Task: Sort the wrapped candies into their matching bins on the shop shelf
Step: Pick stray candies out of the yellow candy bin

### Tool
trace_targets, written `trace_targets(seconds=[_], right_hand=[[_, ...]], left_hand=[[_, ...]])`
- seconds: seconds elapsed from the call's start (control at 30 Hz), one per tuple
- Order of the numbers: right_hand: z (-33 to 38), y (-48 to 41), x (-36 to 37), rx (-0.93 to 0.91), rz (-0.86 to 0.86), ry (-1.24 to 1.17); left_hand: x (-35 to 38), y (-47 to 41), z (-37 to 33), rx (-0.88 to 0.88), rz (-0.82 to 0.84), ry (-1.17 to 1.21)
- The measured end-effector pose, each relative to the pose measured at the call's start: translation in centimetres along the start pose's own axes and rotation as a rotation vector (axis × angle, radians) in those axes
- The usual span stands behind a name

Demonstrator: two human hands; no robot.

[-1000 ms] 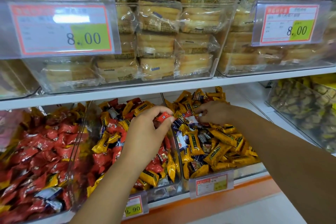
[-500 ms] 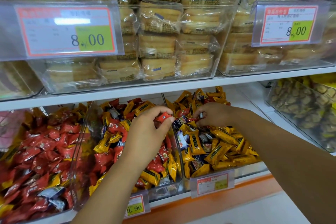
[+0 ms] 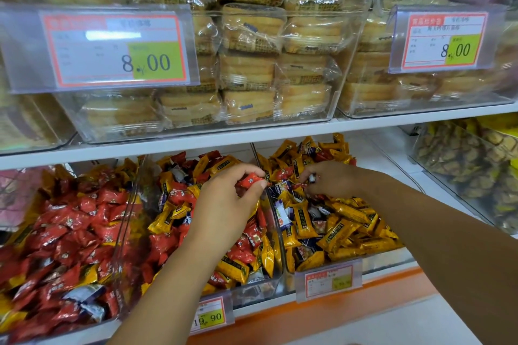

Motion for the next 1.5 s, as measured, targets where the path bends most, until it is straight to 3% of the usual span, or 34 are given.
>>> trace_targets(seconds=[0.17,0.5,0.7,0.83,1.27,1.5], right_hand=[[0.5,-0.6,0.0,0.011,-0.008,0.133],[2.7,-1.6,-3.4,-0.095,-0.335,0.136],[3.8,-4.4,0.1,-0.07,-0.025,0.328],[4.0,-5.0,0.2,-0.018,-0.034,0.375],[3.5,1.4,-3.1,0.057,-0.195,-0.095],[9.0,5.9,-3.5,0.082,-0.268,-0.158]], left_hand=[[0.1,0.0,0.1,0.001,0.002,-0.01],[-0.7,-0.3,0.8,-0.011,-0.005,-0.006],[-1.5,-0.5,1.4,-0.031,-0.014,0.022],[-1.7,-0.4,1.6,-0.032,-0.017,0.014],[-3.8,0.8,0.8,-0.04,-0.046,0.039],[-8.0,2.6,2.2,-0.053,-0.127,-0.014]])
Point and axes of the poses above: each hand's wrist, its own y-axis away from the middle knuckle, its own x-axis out of the palm, z = x × y, the point moved 7 cm from there along -y, towards the middle knuckle, and after that the axes turned 7 degrees about -x, right-handed, at the moved point
